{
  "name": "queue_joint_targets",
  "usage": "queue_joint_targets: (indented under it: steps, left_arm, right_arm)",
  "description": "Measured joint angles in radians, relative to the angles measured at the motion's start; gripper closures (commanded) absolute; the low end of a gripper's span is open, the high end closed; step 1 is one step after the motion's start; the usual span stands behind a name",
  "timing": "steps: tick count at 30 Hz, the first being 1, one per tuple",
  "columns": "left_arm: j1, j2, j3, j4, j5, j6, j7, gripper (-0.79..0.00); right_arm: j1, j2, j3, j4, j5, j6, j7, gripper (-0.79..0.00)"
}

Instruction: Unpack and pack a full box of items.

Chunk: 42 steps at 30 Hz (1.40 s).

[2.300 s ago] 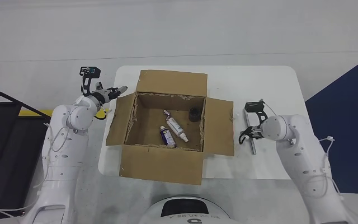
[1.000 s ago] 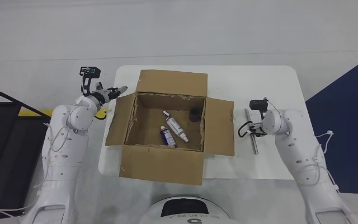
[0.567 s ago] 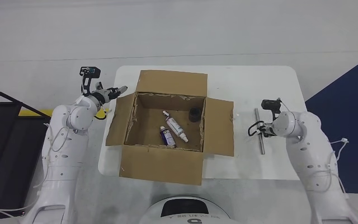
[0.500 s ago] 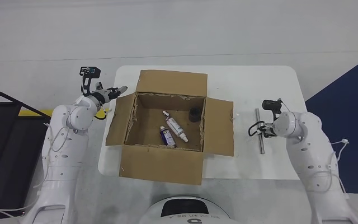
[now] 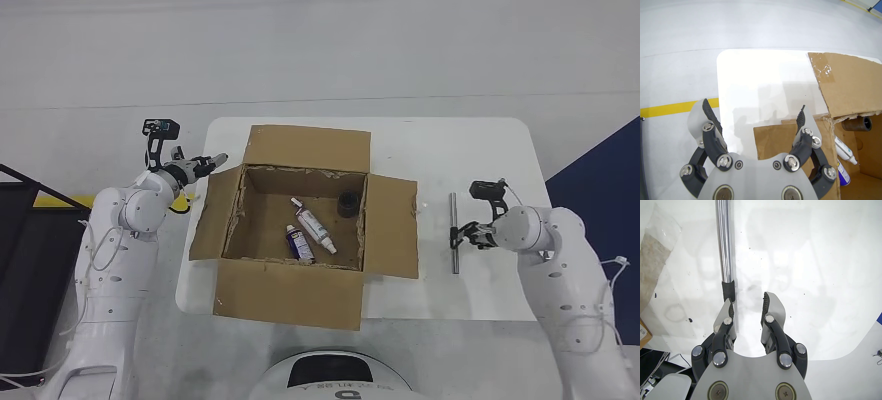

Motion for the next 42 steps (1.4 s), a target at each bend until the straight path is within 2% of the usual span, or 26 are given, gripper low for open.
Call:
queue_joint_targets:
  steps: [5,12,22,26,27,28,29,37,42]
  left_arm:
    - [0.0,0.0,0.0,0.0,0.0,0.0,0.0,-0.785]
    - [0.0,0.0,0.0,0.0,0.0,0.0,0.0,-0.785]
    - [0.0,0.0,0.0,0.0,0.0,0.0,0.0,-0.785]
    - [0.0,0.0,0.0,0.0,0.0,0.0,0.0,-0.785]
    - [0.0,0.0,0.0,0.0,0.0,0.0,0.0,-0.785]
    - [0.0,0.0,0.0,0.0,0.0,0.0,0.0,-0.785]
    - [0.0,0.0,0.0,0.0,0.0,0.0,0.0,-0.785]
    - [0.0,0.0,0.0,0.0,0.0,0.0,0.0,-0.785]
    - [0.0,0.0,0.0,0.0,0.0,0.0,0.0,-0.785]
  right_arm:
    - [0.016,-0.006,-0.043,-0.013,0.011,-0.016,-0.023,-0.277]
    - [0.064,-0.015,-0.117,0.036,-0.043,0.02,-0.029,-0.277]
    - [0.095,-0.019,-0.143,0.076,-0.104,0.051,-0.008,-0.262]
    - [0.1,-0.02,-0.156,0.086,-0.121,0.046,0.009,-0.228]
    - [0.105,-0.021,-0.163,0.093,-0.127,0.044,0.015,-0.194]
    - [0.109,-0.022,-0.168,0.097,-0.129,0.044,0.017,-0.043]
    - [0.113,-0.023,-0.173,0.102,-0.131,0.045,0.018,0.0]
    - [0.138,-0.028,-0.187,0.125,-0.153,0.059,0.029,0.0]
    - [0.125,-0.026,-0.152,0.093,-0.128,0.06,0.01,0.0]
